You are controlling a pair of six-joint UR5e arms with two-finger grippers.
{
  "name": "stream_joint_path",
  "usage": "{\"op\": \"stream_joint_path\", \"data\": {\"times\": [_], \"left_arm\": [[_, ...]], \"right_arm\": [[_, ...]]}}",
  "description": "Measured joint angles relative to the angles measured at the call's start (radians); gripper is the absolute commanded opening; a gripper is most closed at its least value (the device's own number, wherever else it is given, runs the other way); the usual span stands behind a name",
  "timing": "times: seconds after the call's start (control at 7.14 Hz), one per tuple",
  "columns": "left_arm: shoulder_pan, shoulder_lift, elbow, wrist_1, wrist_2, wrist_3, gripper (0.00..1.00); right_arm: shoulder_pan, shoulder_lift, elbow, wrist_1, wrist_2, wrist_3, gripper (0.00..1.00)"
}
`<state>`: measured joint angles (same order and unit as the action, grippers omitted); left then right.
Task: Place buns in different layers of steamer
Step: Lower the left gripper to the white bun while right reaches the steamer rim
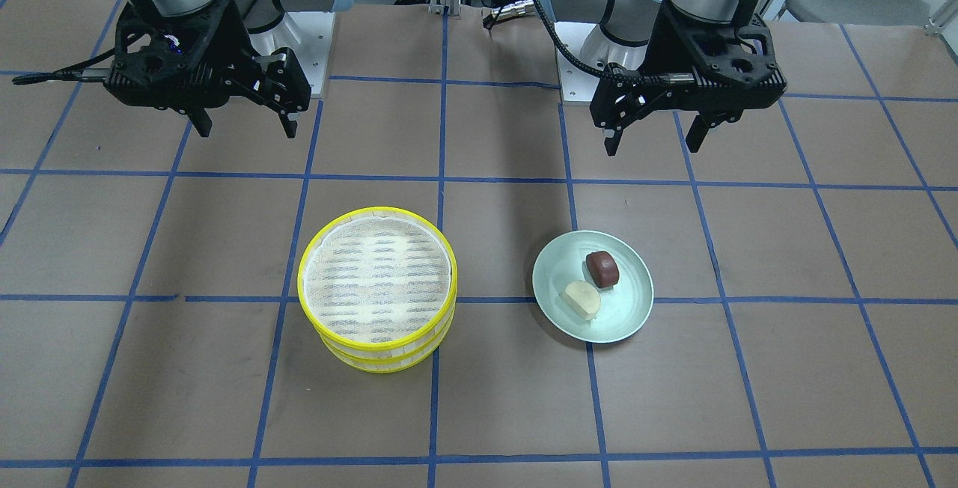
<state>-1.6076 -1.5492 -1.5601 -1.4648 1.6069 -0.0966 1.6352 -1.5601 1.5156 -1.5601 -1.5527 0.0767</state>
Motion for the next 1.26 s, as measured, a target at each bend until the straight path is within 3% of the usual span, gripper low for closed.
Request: {"op": "stream_joint_path", "data": {"times": [0.42,0.98,1.26], "left_arm": [[-0.002,-0.010,-0.009,-0.001,-0.001,0.006,1.00],[-0.008,-0.109,-0.194,0.184,0.009,0.018,1.00],[-0.008,-0.187,-0.236,0.279,0.010,0.018,1.00]], "right_arm": [[0.000,0.000,0.001,0.001,-0.001,0.000,1.00],[0.003,0.016,0.031,-0.012,0.009,0.004,1.00],[0.004,0.119,0.102,-0.144,0.015,0.011,1.00]]}}
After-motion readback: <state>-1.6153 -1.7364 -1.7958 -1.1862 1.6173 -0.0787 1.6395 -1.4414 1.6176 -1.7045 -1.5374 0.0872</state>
